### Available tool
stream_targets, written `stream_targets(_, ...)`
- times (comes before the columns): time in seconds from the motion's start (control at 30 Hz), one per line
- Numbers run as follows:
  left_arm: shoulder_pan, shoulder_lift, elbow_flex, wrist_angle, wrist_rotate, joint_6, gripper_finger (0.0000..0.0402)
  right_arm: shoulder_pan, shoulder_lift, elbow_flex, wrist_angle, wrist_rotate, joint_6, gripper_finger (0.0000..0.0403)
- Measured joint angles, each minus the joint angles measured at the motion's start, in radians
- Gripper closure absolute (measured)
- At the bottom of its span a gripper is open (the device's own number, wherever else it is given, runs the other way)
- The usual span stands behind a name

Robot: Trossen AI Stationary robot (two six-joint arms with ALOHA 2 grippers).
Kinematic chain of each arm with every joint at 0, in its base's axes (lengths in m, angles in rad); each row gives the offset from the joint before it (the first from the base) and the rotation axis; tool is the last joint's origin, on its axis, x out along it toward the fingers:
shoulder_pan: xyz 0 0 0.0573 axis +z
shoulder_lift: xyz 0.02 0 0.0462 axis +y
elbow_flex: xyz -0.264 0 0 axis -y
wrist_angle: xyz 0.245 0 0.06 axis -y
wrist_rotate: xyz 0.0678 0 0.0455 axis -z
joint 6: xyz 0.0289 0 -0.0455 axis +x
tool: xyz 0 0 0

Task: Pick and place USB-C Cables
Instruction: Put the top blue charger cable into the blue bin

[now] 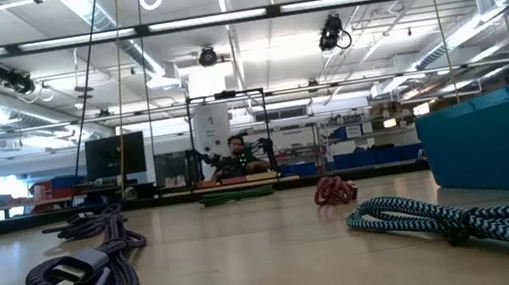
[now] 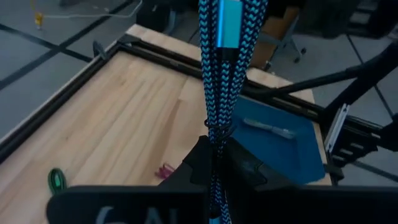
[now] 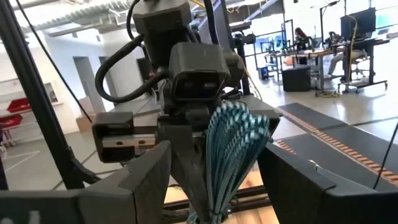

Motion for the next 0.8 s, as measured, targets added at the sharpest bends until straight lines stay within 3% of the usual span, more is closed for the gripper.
stream_targets(0.33, -0.014, 0.002, 0.0, 0.058, -0.001, -0.006, 0.0379, -0.027, 0.0, 0.0, -0.005, -0.012, -0.019, 0.0172)
stream_targets(0.43, -0.014, 0.002, 0.0, 0.054, -0.002, -0.006, 0.0379, -0.031, 0.0, 0.0, -0.021, -0.019, -0.017, 0.0225)
stream_targets(0.6, -0.013, 0.002, -0.001, 0.053, -0.007, -0.008, 0.0377, -0.046, -0.001, 0.0, -0.049, -0.044, -0.02, 0.0375)
stream_targets(0.8, -0.013, 0.002, -0.001, 0.059, -0.006, -0.007, 0.0345, -0.06, -0.001, 0.0, -0.052, -0.056, -0.02, 0.0396)
